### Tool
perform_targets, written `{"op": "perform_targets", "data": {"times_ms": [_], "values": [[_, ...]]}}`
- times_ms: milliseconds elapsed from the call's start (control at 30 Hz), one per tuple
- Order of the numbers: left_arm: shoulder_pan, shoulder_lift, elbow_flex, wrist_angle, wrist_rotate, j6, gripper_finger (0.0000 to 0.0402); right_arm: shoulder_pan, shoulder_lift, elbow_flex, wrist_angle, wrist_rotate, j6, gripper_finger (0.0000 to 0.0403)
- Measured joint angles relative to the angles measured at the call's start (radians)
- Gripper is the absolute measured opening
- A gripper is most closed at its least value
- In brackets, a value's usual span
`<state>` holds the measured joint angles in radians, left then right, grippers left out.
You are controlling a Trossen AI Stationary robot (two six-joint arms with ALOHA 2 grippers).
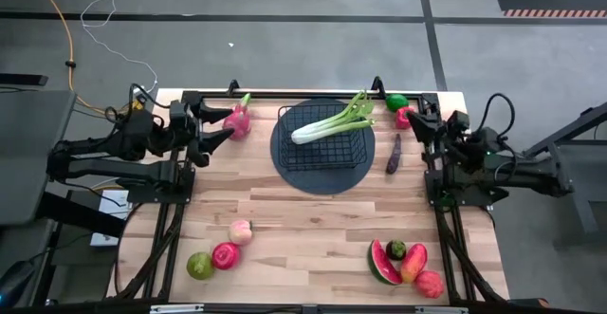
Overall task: Build produce basket
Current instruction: Put the eggplant into the wire basket
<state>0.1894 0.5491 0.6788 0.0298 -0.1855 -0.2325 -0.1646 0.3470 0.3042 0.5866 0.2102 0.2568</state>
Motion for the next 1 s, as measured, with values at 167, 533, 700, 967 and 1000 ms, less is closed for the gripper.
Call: {"op": "perform_targets", "data": {"times_ms": [167, 533, 700, 967, 1000], "values": [[0.0, 0.054, 0.0, 0.028, 0.009, -0.011, 0.0289, 0.0, 0.071, 0.098, -0.05, 0.075, -0.001, 0.0], [0.0, 0.082, 0.0, 0.027, -0.034, -0.045, 0.0289, 0.0, 0.268, 0.529, -1.225, 0.201, 0.387, 0.0136], [0.0, 0.079, 0.0, 0.02, -0.058, -0.006, 0.0289, 0.0, 0.399, 0.567, -1.615, 0.186, 0.644, 0.025], [0.0, 0.079, 0.0, 0.02, -0.088, 0.008, 0.0289, 0.0, 0.502, 0.309, -1.603, 0.078, 1.106, 0.031], [0.0, 0.079, 0.0, 0.02, -0.088, 0.008, 0.0289, 0.0, 0.51, 0.273, -1.556, 0.075, 1.131, 0.031]]}}
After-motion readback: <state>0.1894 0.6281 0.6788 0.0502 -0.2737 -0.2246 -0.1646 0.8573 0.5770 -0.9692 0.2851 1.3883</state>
